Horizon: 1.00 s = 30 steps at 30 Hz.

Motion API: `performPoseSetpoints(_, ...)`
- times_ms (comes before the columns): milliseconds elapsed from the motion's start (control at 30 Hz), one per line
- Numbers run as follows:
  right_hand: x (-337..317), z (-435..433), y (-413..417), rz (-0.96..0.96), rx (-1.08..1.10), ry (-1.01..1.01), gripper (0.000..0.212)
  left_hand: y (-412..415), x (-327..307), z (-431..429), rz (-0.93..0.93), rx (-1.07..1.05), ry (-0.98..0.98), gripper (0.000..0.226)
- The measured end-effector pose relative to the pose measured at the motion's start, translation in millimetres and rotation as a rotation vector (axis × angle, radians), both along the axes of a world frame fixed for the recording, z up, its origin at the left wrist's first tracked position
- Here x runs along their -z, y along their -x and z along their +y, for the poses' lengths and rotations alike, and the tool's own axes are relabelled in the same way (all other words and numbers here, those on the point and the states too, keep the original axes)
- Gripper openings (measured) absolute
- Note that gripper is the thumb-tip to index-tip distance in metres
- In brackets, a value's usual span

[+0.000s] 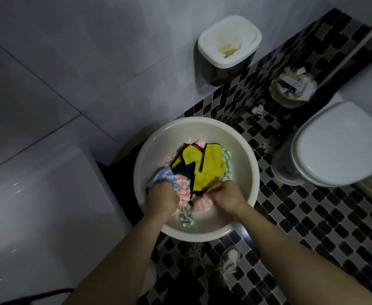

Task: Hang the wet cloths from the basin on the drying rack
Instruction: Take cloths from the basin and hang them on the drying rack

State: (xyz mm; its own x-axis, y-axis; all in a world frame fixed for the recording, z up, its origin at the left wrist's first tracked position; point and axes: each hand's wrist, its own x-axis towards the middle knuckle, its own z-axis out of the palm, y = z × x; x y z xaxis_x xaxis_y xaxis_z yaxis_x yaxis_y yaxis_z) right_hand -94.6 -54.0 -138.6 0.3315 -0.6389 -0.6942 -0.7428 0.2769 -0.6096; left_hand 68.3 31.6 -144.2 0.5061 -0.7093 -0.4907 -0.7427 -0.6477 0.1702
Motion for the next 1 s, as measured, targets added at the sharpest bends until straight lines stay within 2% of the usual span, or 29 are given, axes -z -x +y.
performPoseSetpoints(67,-13.5,-5.5,2.5,-0.233,0.351,-0.202,0.023,-8.6,-5.7,-2.8,-0.016,-0.01,0.06,0.021)
performPoseSetpoints(167,-35.4,-10.2,6.3,-0.426,0.538,-0.398,0.034,-17.5,-21.6,-9.3,0.128,-0.18,0.226,0.017)
performPoseSetpoints(200,-40.4,-12.3,7.5,-0.479,0.588,-0.456,0.034,-19.1,-30.2,-13.1,0.261,-0.322,0.315,0.014)
performPoseSetpoints(300,-58.5,-16.0,10.4,-0.62,0.728,-0.584,0.028,-17.8,-66.2,-24.0,0.854,-0.759,0.603,0.011)
performPoseSetpoints(367,-72.7,-14.0,9.4,-0.671,0.787,-0.609,0.025,-15.2,-80.0,-26.2,1.138,-0.839,0.608,0.014)
performPoseSetpoints(433,-84.2,-11.9,5.5,-0.744,0.823,-0.617,0.025,-6.8,-87.5,-27.9,1.271,-0.819,0.555,0.025)
performPoseSetpoints(500,-96.3,-9.1,3.0,-0.845,0.75,-0.634,0.02,6.7,-93.0,-30.9,1.263,-0.773,0.561,0.036)
performPoseSetpoints(533,-100.9,-6.5,1.4,-0.882,0.675,-0.635,0.021,14.6,-95.4,-31.5,1.229,-0.752,0.572,0.031)
performPoseSetpoints(633,-114.0,-0.8,2.1,-0.875,0.504,-0.526,0.041,35.2,-107.5,-32.3,1.22,-0.681,0.575,0.02)
performPoseSetpoints(733,-116.7,-0.3,6.3,-0.792,0.541,-0.367,0.03,32.6,-112.3,-31.9,1.119,-0.631,0.621,0.004)
performPoseSetpoints(867,-123.9,-4.6,16.6,-0.795,0.616,-0.343,0.018,22.0,-121.4,-31.3,1.028,-0.552,0.665,0.013)
performPoseSetpoints(933,-127.9,-4.2,15.7,-0.786,0.614,-0.33,0.021,22.6,-124.2,-32.7,0.982,-0.525,0.682,0.016)
performPoseSetpoints(1000,-132.4,-2.9,15.5,-0.749,0.613,-0.303,0.029,22.8,-124.3,-31.8,0.877,-0.49,0.713,0.029)
